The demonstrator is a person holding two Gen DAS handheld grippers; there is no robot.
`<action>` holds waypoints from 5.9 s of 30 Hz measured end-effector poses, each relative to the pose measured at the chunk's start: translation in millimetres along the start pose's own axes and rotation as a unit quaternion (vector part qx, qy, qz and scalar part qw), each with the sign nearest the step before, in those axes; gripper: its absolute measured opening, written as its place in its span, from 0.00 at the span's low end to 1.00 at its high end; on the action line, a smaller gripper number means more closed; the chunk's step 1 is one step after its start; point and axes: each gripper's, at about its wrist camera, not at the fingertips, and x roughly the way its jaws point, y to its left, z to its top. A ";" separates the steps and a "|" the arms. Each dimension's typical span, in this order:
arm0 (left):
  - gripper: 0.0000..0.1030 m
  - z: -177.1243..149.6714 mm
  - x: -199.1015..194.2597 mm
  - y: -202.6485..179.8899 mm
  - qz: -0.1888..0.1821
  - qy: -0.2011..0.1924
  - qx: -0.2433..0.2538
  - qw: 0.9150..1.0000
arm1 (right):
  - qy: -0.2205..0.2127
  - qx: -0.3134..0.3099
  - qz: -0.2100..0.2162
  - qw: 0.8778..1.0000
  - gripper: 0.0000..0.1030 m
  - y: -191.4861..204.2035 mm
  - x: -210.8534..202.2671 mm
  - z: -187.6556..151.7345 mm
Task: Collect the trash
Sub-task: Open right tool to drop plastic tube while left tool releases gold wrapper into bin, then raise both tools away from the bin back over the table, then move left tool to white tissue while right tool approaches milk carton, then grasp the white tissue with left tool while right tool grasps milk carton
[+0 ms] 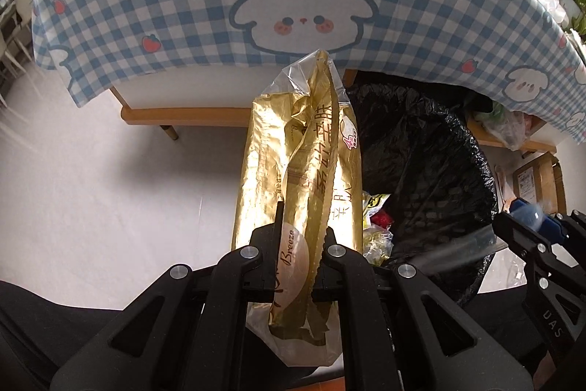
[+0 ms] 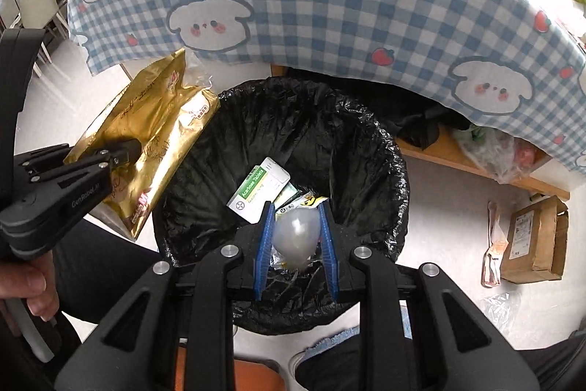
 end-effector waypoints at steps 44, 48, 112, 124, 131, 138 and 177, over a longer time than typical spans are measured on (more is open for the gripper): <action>0.54 3.4 13.8 -88.6 -0.022 -0.019 0.061 0.998 | -0.066 0.117 -0.059 0.989 0.90 -100.9 -30.5 7.8; 0.72 4.2 5.8 -85.0 -0.024 -0.030 0.057 0.998 | -0.066 0.115 -0.059 0.989 0.90 -100.1 -32.1 8.8; 0.94 198.4 -114.0 -74.7 -0.049 -0.159 0.033 0.986 | -0.192 0.094 -0.089 0.973 0.92 -144.7 -116.6 177.4; 0.94 263.7 -90.0 -86.7 -0.041 -0.153 0.039 0.987 | -0.187 0.103 -0.094 0.972 0.92 -168.4 -93.0 241.9; 0.93 315.5 -72.3 -92.7 -0.030 -0.160 0.049 0.985 | -0.184 0.108 -0.095 0.972 0.92 -183.1 -73.3 281.7; 0.93 363.5 -42.0 -100.7 -0.029 -0.153 0.049 0.987 | -0.181 0.122 -0.093 0.971 0.92 -201.2 -51.5 317.8; 0.04 417.6 39.7 -124.1 -0.016 -0.097 0.053 0.994 | -0.133 0.142 -0.074 0.978 0.39 -223.7 22.1 359.1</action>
